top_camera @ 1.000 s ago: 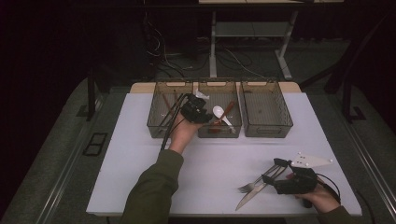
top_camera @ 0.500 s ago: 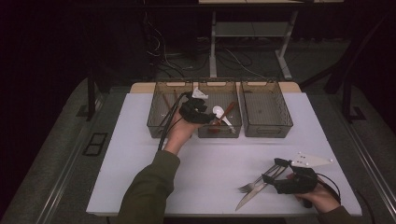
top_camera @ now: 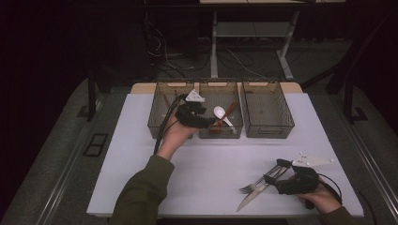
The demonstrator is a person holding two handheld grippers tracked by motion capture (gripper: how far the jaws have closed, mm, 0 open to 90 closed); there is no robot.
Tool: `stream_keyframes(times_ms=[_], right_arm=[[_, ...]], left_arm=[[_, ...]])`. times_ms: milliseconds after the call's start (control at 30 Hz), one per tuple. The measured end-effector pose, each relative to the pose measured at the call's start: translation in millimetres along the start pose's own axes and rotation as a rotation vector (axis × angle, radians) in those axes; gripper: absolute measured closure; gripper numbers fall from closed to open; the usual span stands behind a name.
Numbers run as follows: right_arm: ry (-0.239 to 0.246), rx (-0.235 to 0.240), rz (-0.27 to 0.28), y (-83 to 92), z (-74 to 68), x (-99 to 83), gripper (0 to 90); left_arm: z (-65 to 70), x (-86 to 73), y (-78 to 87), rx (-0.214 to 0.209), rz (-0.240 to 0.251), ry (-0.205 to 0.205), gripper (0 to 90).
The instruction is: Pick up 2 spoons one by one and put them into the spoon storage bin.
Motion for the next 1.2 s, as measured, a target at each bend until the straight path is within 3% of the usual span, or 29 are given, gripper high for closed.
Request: stream_keyframes(times_ms=[233,600,1200], right_arm=[[-0.043,0.001,-0.007,1.9,3.1,2.0,14.7],[-0.046,-0.012,-0.003,4.4,4.9,2.8,14.6],[-0.043,0.032,-0.027,7.7,2.5,1.7,12.9]], left_arm=[[14.3,-1.8,9.3,-0.019,0.036,-0.015,33.2],[31.6,-17.6,20.1,-0.039,0.033,-0.045,27.5],[56.2,-62.8,34.6,-0.063,0.026,-0.058,18.5]])
Point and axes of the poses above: each handheld gripper's, and its own axes: y roughly backward along the jaws, x roughly out of its top, z roughly to its right, the point moved 10 cm from there along -y, roughly forward along the jaws, and after that the axes turned 11 degrees about -x, right-handed, at the moved point
